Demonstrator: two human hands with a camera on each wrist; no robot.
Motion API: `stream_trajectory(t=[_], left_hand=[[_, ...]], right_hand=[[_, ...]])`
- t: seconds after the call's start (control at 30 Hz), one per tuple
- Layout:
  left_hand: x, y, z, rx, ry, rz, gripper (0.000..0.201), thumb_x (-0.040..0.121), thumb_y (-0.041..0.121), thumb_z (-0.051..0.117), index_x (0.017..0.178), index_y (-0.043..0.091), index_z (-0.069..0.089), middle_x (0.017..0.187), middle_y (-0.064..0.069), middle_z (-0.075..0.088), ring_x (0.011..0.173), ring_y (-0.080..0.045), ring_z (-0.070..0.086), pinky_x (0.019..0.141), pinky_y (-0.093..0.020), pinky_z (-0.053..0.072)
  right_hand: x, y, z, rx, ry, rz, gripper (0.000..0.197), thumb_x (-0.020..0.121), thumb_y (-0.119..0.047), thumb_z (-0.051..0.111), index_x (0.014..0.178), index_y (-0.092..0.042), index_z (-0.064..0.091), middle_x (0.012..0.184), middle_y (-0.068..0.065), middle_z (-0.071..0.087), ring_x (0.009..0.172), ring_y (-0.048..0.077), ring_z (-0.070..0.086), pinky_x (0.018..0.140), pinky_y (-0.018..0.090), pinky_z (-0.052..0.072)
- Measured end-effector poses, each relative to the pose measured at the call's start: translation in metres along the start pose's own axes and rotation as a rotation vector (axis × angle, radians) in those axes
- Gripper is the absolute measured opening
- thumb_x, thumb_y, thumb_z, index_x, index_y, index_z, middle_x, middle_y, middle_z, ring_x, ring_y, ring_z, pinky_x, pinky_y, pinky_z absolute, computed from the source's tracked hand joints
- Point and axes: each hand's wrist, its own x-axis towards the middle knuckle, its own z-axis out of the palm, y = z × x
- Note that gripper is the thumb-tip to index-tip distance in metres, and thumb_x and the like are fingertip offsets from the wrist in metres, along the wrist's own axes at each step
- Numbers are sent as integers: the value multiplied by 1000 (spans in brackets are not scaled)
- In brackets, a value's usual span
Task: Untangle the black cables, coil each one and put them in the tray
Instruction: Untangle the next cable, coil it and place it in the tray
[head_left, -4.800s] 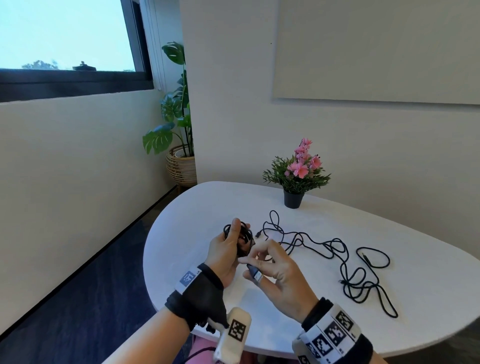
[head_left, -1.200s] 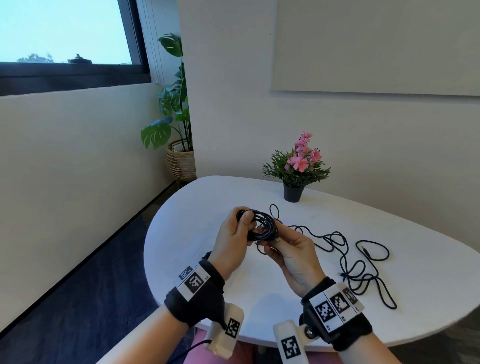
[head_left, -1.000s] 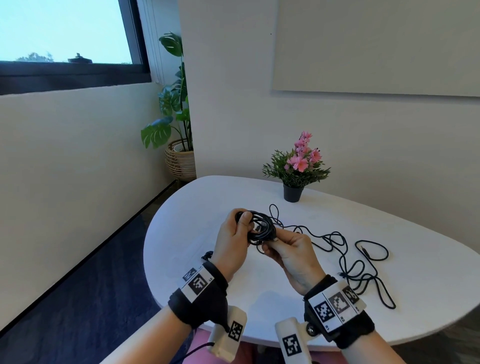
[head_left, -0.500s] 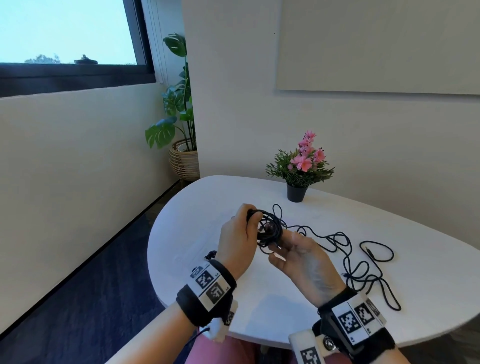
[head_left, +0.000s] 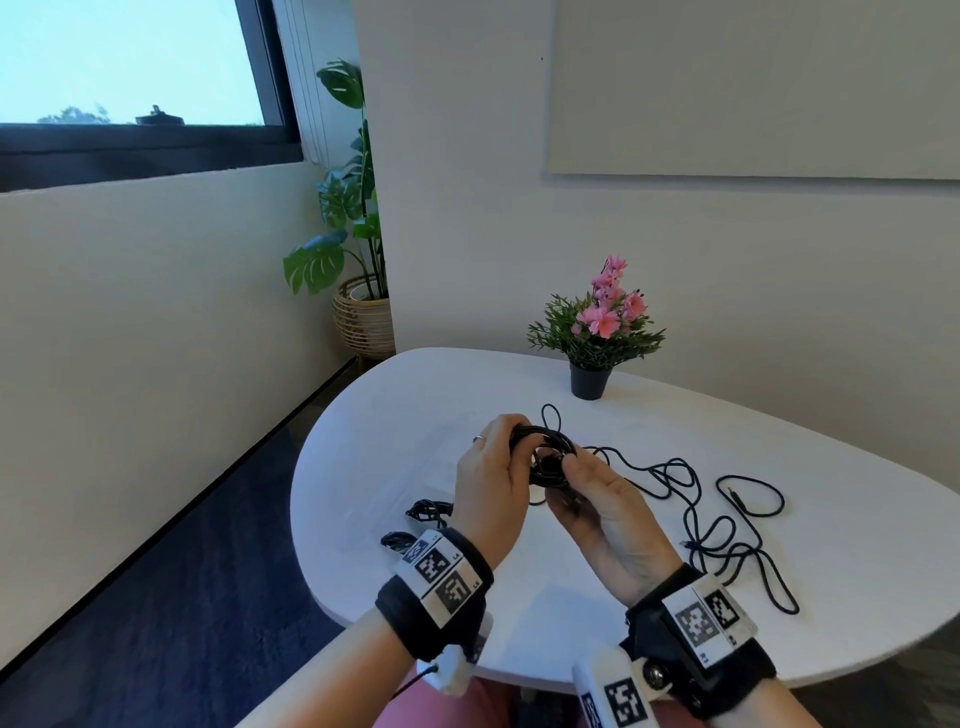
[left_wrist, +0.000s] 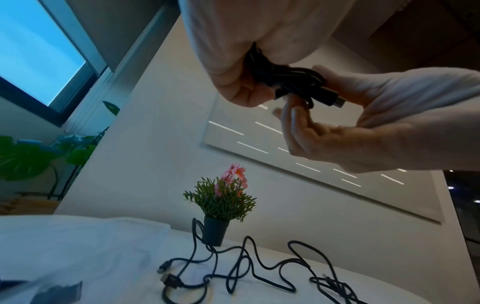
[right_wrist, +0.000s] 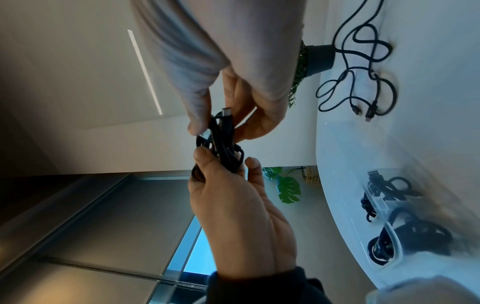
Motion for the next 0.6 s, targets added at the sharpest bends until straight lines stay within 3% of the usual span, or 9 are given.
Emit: stream_trajectory(t=[0.13, 0.2, 0.3, 0.37, 0.5, 0.6], left_hand=[[-1, -5, 5, 18, -12, -75, 12, 97, 19, 48, 102, 12, 57, 88, 4, 57, 72, -10, 52, 68, -12, 43], [-1, -3, 5, -46, -54, -131, 12, 98, 21, 47, 103, 13, 55, 77, 0, 61, 57, -7, 54, 57, -19, 48], [-3, 0, 3, -98, -83, -158, 12, 98, 20, 46, 104, 12, 53, 62, 1, 57, 44, -7, 51, 45, -15, 42], [-6, -3, 3, -83, -61, -139, 11, 98, 21, 47, 103, 14, 52, 58, 6, 55, 44, -7, 49, 48, -18, 43], [-8, -10, 4, -35, -10, -145, 11, 97, 20, 48, 104, 14, 54, 59, 12, 52, 50, -5, 51, 53, -20, 43], [-7, -12, 2, -36, -34, -141, 13, 97, 21, 48, 106, 14, 54, 59, 9, 55, 51, -7, 53, 54, -26, 49]], right_hand=[[3, -1, -3, -17, 22, -3, 21, 75, -14, 61, 94, -8, 67, 86, 3, 73, 76, 8, 68, 71, 18, 55], [5, -1, -6, -15, 49, -1, 22, 74, -12, 63, 96, -7, 66, 86, 5, 72, 74, 10, 66, 66, 17, 54], [10, 5, -12, 36, 139, 22, 36, 69, -10, 69, 104, -5, 59, 90, 9, 68, 74, 13, 64, 64, 19, 55], [12, 7, -14, 56, 181, 33, 43, 64, -11, 73, 103, -7, 56, 88, 10, 69, 72, 13, 66, 63, 19, 55], [13, 6, -11, -27, 166, 32, 26, 64, -12, 72, 88, -5, 63, 83, 9, 72, 75, 13, 69, 64, 19, 56], [13, 7, -12, -51, 166, 34, 32, 65, -9, 72, 96, -5, 66, 88, 10, 72, 75, 13, 68, 65, 20, 56]])
